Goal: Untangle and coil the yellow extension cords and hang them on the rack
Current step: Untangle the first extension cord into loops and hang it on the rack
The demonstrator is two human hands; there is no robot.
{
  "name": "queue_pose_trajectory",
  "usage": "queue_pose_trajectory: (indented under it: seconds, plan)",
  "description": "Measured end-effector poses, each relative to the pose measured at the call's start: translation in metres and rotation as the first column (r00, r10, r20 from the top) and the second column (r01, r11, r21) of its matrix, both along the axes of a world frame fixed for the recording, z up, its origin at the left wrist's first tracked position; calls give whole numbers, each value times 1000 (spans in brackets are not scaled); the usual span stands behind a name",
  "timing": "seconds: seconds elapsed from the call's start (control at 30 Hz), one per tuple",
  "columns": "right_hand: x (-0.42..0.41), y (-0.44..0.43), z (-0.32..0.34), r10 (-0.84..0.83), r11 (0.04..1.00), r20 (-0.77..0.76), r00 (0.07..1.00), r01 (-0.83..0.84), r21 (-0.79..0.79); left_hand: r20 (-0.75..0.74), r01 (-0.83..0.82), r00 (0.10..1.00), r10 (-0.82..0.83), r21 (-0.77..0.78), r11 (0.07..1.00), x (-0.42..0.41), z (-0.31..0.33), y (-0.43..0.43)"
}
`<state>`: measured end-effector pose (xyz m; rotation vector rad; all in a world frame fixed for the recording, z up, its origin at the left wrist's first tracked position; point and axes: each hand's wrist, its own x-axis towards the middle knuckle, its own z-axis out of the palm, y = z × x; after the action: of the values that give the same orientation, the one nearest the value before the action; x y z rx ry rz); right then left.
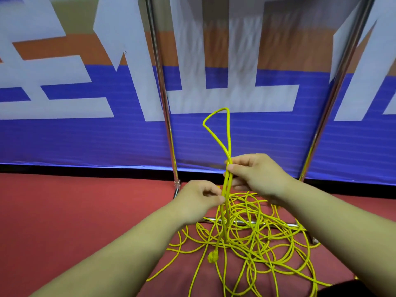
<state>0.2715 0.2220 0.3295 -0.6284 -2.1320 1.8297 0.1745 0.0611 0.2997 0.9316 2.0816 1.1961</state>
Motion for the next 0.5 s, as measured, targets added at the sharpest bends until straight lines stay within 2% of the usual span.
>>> queue_pose_trajectory:
  seconds: [0.1, 0.17, 0.23, 0.3, 0.4, 0.5]
  plan:
    - [0, 8, 1, -87, 985, 35, 996, 81, 150, 43, -66, 997, 66, 8, 998, -3, 2, 2]
    - [2, 13, 0, -136, 980, 45, 990, 128, 153, 129, -140, 982, 137, 15, 990, -4, 2, 2]
    - [3, 16, -1, -174, 983, 41, 984, 172, 61, 184, -263, 951, 249, 56, 963, -6, 2, 4]
    - [2, 21, -1, -216, 975, 22, 976, 217, -43, 124, -349, 934, 335, 121, 929, -13, -2, 5]
    - [2, 27, 4, -262, 954, -3, 965, 259, -152, -38, -303, 948, 315, 189, 934, -22, -6, 4]
    - [4, 27, 12, -264, 937, -26, 964, 250, -245, -48, -235, 967, 250, 206, 950, -17, -4, 7]
